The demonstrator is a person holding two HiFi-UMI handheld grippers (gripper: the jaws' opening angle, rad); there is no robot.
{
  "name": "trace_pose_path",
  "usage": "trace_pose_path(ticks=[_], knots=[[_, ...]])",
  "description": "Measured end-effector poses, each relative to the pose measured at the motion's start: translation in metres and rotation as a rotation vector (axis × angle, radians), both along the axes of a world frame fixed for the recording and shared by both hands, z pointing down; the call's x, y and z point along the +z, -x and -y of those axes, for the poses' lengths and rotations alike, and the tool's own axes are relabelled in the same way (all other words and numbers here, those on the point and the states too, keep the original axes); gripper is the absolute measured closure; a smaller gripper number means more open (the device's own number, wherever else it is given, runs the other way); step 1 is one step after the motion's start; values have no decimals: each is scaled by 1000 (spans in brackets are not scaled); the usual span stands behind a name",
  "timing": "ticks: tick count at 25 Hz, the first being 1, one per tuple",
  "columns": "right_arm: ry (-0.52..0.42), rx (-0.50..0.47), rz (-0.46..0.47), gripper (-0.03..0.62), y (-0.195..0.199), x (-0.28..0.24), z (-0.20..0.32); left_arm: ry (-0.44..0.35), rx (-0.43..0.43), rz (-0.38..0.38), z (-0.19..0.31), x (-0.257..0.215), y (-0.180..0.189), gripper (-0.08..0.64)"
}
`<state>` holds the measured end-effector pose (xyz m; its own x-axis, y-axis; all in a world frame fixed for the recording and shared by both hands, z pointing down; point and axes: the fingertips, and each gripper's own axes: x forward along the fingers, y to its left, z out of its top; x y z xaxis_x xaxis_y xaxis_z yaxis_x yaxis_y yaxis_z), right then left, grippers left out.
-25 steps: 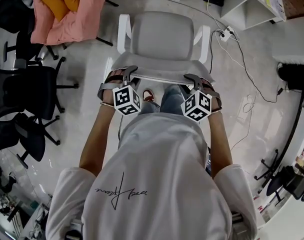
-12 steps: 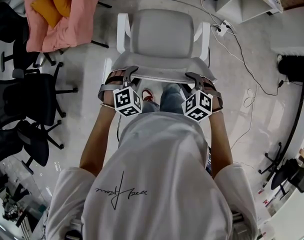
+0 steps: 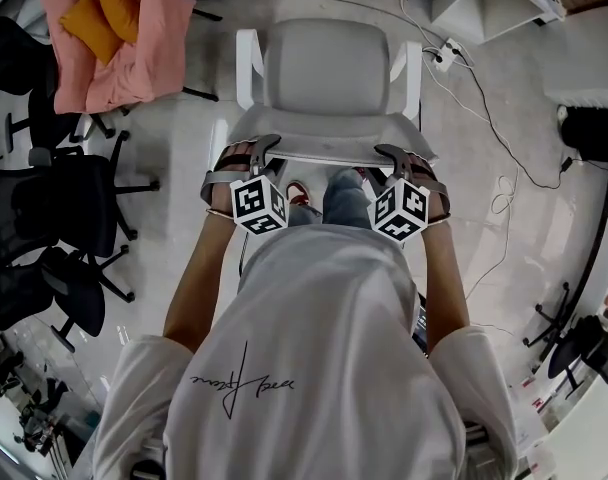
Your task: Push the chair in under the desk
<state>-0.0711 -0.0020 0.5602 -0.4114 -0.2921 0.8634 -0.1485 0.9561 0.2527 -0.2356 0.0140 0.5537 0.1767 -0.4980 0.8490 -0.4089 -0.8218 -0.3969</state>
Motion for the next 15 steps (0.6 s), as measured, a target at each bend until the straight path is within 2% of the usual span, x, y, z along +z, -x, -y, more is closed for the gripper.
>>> trace_pose_path(ticks=[15], knots=[[-24, 41, -2, 419, -22, 3, 32, -9, 33, 0, 34, 2, -22, 403]])
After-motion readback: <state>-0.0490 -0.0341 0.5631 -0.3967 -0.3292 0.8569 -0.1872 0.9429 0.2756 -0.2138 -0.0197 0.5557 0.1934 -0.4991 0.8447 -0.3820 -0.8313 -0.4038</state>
